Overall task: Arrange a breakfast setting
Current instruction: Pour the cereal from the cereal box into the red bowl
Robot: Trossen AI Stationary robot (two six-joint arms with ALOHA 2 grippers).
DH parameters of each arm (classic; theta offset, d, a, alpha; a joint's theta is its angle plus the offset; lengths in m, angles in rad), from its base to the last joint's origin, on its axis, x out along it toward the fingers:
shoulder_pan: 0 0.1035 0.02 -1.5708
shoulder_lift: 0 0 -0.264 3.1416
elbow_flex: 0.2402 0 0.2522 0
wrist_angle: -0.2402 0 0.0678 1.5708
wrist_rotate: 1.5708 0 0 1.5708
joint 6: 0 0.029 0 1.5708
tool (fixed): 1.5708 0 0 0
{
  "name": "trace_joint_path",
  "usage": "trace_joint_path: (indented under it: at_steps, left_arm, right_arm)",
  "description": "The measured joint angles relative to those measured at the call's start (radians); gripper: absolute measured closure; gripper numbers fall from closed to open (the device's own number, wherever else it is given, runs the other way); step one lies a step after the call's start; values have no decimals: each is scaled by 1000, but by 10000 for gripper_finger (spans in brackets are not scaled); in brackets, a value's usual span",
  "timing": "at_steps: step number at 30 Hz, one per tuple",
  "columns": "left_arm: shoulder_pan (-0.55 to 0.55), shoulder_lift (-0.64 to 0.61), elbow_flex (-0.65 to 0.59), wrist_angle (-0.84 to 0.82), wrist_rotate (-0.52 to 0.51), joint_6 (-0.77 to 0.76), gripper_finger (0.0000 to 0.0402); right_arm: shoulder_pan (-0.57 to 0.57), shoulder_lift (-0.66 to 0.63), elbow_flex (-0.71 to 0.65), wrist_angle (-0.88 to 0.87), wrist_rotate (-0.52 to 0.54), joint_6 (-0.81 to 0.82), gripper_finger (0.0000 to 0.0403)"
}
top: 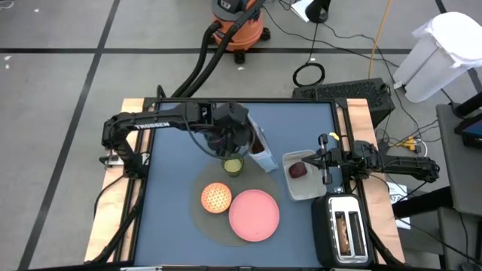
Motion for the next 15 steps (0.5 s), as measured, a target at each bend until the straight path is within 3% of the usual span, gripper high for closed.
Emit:
trace_joint_path:
  at_steps: [9, 15]
  left_arm:
    - [-21, 13, 0, 9, -4, 6, 179]
    - [-14, 33, 1, 15, -3, 3, 236]
  right_arm:
    - [0, 0, 0, 0, 0, 2, 403]
    - [0, 0, 0, 1, 0, 3, 403]
